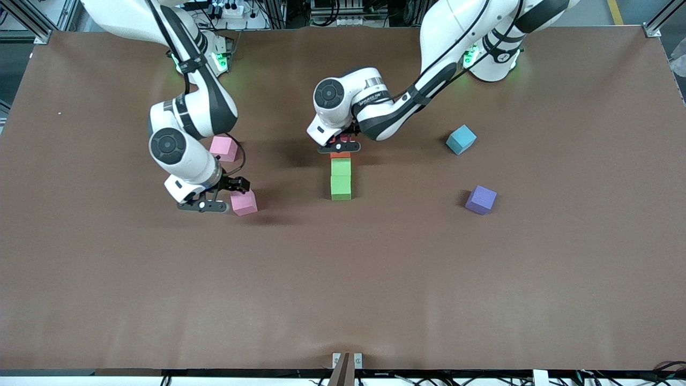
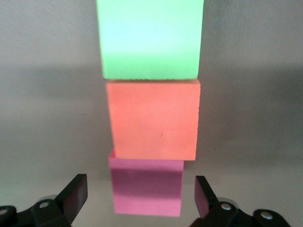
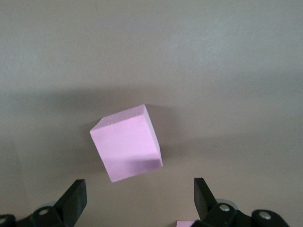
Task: Arrange blocks into number 1
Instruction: 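Grasp the light pink block with the right gripper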
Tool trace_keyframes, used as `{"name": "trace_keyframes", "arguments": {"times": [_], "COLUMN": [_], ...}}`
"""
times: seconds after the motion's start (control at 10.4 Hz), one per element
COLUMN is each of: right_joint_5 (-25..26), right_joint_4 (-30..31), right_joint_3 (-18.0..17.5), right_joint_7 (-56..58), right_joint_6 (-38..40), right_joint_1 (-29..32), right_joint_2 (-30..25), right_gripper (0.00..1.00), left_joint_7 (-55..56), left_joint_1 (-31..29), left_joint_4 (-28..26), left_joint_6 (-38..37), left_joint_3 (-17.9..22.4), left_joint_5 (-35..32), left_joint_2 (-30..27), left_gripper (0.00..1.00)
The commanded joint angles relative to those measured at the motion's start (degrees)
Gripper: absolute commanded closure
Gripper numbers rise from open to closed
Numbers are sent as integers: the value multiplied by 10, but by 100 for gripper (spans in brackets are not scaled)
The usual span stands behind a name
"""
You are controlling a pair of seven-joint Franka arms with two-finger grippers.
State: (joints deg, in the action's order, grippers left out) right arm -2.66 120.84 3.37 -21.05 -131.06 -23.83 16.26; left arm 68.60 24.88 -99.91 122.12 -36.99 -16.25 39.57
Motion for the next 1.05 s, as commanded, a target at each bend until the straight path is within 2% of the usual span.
{"name": "trace_keyframes", "arguments": {"times": [0.0, 0.38, 0.58, 0.96], "right_joint_5": [-9, -8, -8, -7], "right_joint_4": [13, 11, 8, -3], "right_joint_3": [-8, -8, -8, -8], "right_joint_7": [7, 17, 36, 66], "right_joint_6": [-8, -37, -68, -74], "right_joint_1": [-3, -3, 4, 5], "right_joint_2": [-4, 21, 40, 48], "right_gripper": [0, 0, 0, 0], "left_joint_7": [-31, -134, -194, -292], "left_joint_1": [-36, -171, -220, -298], "left_joint_4": [-8, -8, -9, -9], "left_joint_6": [-35, -91, -113, -132], "left_joint_3": [-9, -59, -60, -58], "left_joint_5": [2, 11, 10, 0], "left_joint_2": [-53, -70, -70, -69], "left_gripper": [0, 0, 0, 0]}}
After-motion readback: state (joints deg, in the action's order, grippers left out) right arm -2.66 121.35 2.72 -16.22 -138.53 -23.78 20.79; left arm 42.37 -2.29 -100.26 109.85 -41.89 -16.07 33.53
